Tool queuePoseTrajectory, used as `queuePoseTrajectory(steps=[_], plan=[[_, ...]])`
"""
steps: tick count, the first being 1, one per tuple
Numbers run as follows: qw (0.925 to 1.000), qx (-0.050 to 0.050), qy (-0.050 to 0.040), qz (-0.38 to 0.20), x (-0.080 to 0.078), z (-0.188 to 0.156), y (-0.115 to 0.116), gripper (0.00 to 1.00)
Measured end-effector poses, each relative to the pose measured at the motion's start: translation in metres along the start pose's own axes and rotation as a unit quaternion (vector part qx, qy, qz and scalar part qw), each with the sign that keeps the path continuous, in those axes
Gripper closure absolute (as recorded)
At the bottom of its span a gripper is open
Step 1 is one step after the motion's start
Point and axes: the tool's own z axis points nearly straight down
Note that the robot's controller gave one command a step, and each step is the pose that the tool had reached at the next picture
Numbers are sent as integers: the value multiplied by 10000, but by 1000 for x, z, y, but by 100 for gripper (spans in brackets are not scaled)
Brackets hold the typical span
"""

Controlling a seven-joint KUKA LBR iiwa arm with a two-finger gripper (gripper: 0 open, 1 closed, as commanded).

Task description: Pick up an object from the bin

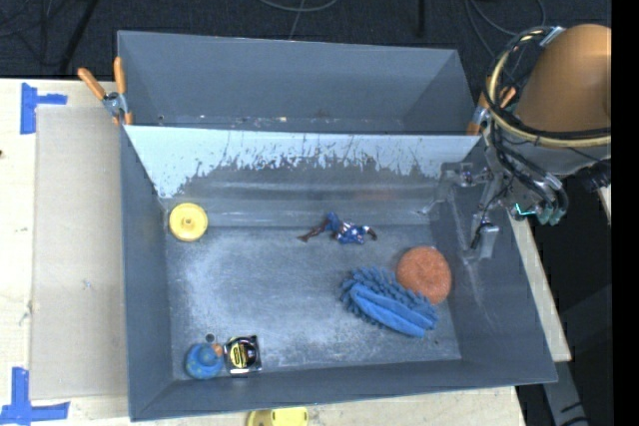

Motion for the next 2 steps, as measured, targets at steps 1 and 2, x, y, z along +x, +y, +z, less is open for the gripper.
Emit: queuePoseTrajectory(steps=[1, 2], plan=[[10000, 0, -1, -16, 6, 29, -19, 0], [9999, 5, -3, -102, 22, 84, -1, 0]])
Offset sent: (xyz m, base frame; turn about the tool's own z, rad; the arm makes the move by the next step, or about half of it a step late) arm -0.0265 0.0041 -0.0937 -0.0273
